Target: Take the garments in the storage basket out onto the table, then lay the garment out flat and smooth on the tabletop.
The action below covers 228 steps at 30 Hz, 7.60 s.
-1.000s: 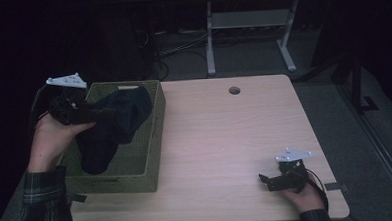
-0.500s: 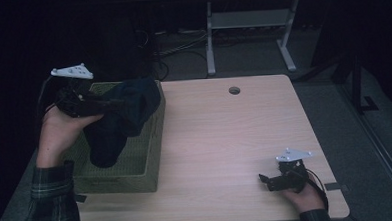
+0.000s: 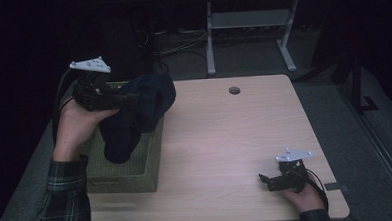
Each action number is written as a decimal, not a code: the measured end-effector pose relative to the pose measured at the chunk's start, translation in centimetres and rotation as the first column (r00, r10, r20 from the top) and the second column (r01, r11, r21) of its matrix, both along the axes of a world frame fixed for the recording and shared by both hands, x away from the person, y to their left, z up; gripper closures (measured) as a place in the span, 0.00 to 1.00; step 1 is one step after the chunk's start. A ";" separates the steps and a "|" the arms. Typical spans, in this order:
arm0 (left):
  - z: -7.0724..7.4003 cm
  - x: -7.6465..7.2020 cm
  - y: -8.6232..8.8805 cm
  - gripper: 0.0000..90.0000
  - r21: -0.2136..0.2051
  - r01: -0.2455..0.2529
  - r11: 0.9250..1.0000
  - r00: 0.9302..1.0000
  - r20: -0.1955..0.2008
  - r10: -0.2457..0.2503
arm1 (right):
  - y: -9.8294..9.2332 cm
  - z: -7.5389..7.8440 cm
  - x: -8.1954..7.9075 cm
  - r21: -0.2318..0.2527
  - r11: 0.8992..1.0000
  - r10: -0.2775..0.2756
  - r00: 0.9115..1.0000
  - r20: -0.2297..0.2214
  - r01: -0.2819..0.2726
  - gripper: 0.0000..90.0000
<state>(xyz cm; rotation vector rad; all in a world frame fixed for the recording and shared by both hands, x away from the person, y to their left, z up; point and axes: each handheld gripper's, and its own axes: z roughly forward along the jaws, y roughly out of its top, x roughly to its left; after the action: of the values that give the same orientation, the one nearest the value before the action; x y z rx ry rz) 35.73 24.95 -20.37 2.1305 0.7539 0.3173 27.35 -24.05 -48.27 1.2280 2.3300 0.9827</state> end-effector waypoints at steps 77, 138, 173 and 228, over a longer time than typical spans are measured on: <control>-10.5 1.1 -20.0 0.89 -0.015 0.228 0.974 0.973 -0.041 -0.228 | 0.0 0.0 0.0 0.002 1.000 0.009 1.000 -0.001 -0.009 0.03; -16.1 -7.8 -14.5 0.36 0.041 0.092 0.995 0.995 -0.034 -0.091 | -0.1 0.0 -0.2 0.003 1.000 0.018 1.000 -0.003 -0.018 0.03; -24.9 -8.1 -16.1 0.83 0.160 0.122 0.980 0.980 -0.176 -0.093 | -1.1 3.3 -3.2 0.124 0.967 0.220 0.974 0.053 -0.225 0.82; -17.5 -6.8 -21.2 0.47 -0.074 0.227 0.971 0.972 -0.053 -0.231 | 5.1 8.6 3.0 0.211 0.915 0.317 0.936 0.155 -0.345 1.00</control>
<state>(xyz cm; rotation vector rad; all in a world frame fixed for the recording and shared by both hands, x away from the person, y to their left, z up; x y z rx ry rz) 28.92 3.77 -37.82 2.1449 0.5378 0.1016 30.40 -19.00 -39.62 0.8316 2.4277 1.4391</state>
